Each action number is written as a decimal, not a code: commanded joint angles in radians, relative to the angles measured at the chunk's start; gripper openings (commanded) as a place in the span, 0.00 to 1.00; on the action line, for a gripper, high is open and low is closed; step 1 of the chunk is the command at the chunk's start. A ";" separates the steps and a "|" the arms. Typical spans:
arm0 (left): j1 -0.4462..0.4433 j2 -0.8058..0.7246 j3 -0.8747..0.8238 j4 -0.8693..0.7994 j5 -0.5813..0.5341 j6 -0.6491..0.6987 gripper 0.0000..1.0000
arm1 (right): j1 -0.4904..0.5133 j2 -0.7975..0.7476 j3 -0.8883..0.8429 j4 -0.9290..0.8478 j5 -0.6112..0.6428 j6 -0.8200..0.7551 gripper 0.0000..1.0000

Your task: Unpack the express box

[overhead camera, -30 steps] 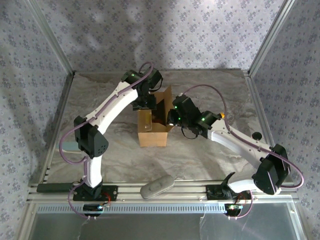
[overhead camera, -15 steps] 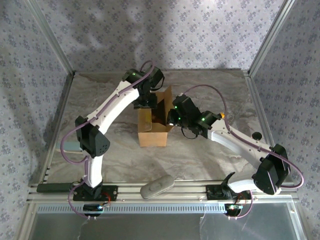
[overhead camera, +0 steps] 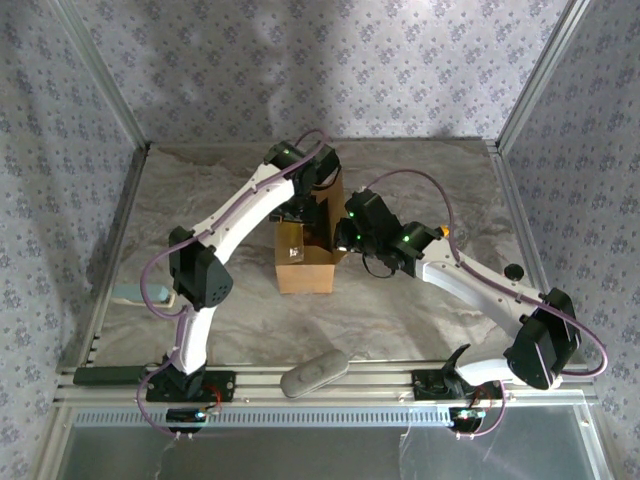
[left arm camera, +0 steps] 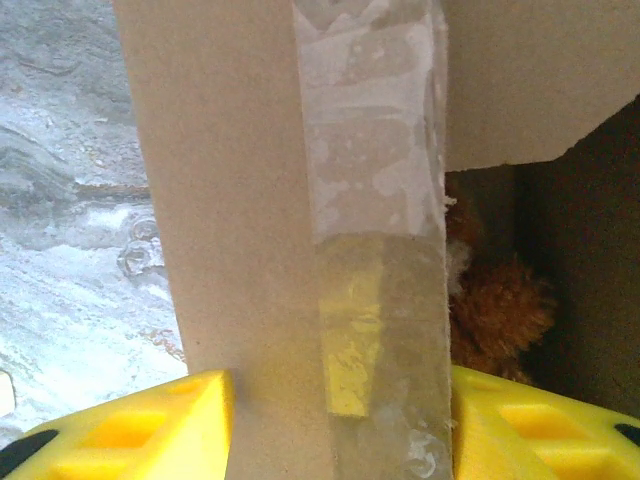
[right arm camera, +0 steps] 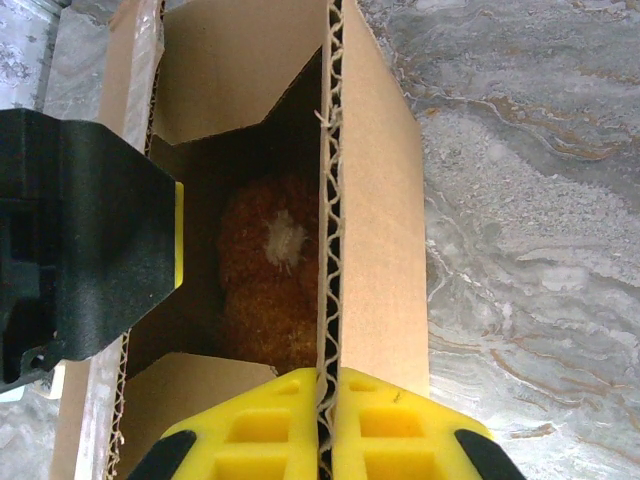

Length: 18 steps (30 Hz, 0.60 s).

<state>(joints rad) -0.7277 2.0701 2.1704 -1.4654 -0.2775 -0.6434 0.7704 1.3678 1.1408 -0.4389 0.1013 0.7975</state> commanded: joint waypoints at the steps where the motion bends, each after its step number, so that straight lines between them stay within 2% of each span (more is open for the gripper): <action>1: 0.007 -0.058 0.000 -0.056 -0.059 0.011 0.55 | 0.000 0.007 -0.030 -0.104 0.030 0.006 0.05; 13: 0.062 -0.144 0.010 -0.065 -0.059 0.021 0.54 | -0.013 -0.016 -0.036 -0.127 0.047 0.014 0.00; 18: 0.097 -0.210 -0.059 -0.029 -0.056 0.022 0.55 | -0.030 -0.026 -0.044 -0.131 0.041 0.018 0.00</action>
<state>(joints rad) -0.6506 1.9152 2.1445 -1.4799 -0.3073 -0.6357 0.7528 1.3460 1.1275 -0.4564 0.1097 0.8055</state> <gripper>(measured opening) 0.546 0.080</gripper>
